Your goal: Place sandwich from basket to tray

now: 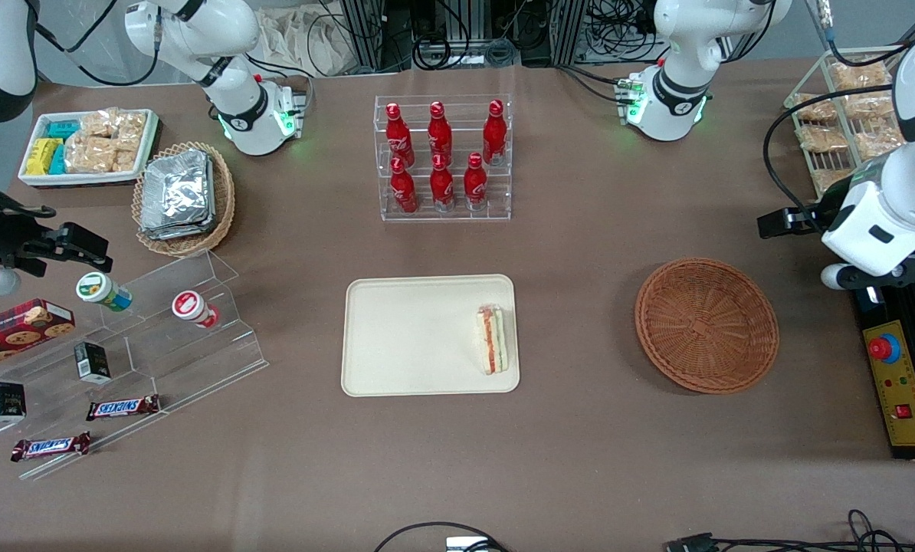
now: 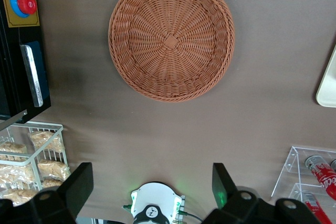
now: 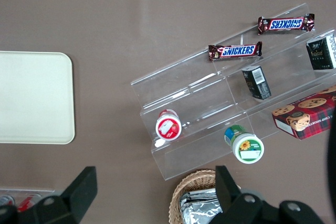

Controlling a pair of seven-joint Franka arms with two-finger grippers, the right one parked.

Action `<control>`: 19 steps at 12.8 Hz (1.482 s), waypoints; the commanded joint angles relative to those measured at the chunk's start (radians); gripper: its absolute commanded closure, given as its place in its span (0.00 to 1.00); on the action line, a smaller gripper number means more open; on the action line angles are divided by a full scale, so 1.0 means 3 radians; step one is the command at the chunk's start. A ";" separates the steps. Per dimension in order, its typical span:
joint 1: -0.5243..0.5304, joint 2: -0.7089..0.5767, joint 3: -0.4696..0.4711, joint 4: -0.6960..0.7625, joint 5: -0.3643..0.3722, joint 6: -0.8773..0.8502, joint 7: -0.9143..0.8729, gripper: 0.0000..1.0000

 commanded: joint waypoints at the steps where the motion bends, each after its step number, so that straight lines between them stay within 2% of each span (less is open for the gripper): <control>1: -0.0001 -0.0304 0.0097 -0.0351 0.0020 0.0191 0.0148 0.00; 2: -0.0143 -0.0406 0.0255 -0.0473 0.0005 0.0283 0.0168 0.00; 4: -0.0537 -0.0646 0.0766 -0.0841 -0.0016 0.0579 0.0392 0.00; 5: -0.0543 -0.0693 0.0793 -0.0924 -0.0066 0.0652 0.0444 0.00; 7: -0.0381 -0.0694 0.0687 -0.0930 -0.0209 0.0718 0.0449 0.00; 12: -0.0359 -0.0724 0.0579 -0.1012 -0.0220 0.0893 0.0449 0.00; 19: -0.0359 -0.0678 0.0584 -0.1001 -0.0220 0.0888 0.0444 0.00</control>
